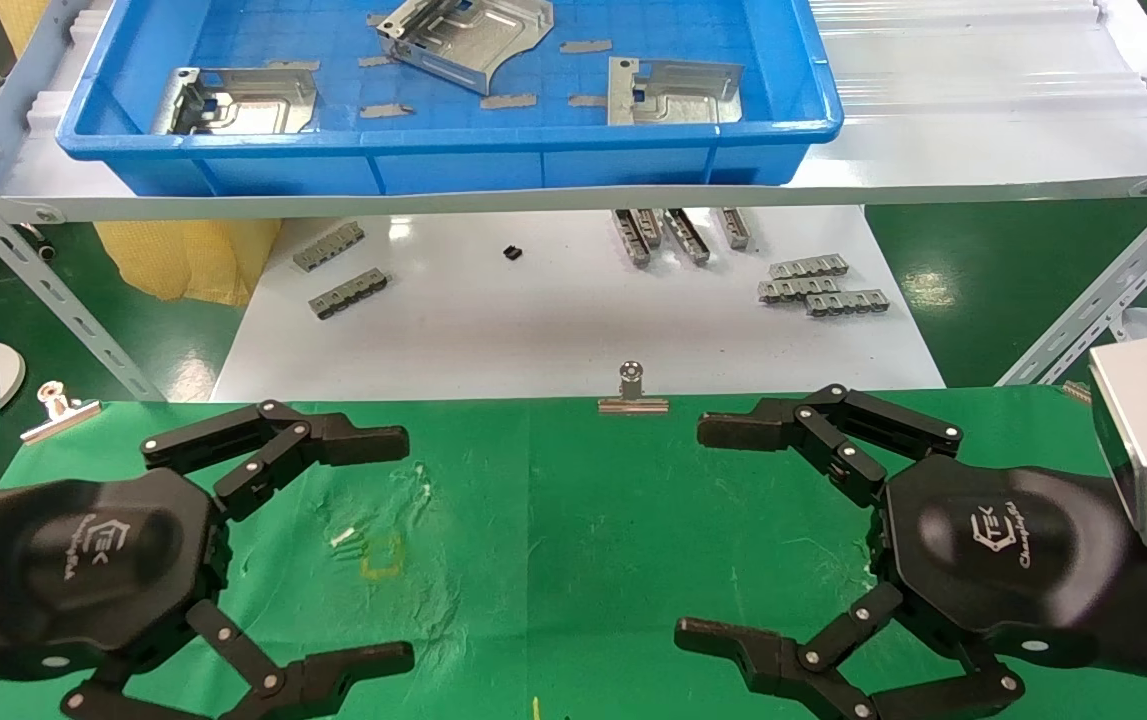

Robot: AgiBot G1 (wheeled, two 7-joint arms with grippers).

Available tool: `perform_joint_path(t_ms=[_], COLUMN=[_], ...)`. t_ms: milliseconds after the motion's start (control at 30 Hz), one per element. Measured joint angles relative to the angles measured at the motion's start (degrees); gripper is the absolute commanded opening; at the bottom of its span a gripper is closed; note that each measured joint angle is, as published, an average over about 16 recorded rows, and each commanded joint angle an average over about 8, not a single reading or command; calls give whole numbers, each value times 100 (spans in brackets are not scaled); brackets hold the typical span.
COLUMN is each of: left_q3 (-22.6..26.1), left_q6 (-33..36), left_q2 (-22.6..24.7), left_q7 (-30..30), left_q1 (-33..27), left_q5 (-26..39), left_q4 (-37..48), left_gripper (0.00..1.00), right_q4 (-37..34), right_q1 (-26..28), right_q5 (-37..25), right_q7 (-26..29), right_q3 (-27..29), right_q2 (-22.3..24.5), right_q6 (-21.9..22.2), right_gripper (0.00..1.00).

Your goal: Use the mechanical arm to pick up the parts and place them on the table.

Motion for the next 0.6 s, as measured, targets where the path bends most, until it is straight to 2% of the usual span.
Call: perform_joint_path(t_ms=[600], left_q3=[0], left_q6=[0], left_q2=[0], left_q7=[0], left_q1=[0], left_q5=[0], left_q4=[0], left_gripper=[100], right_q4=[0], right_q1=[0], right_q5=[0], right_q7=[0], right_q3=[0], right_q2=[0], right_q6=[0], right_gripper=[0])
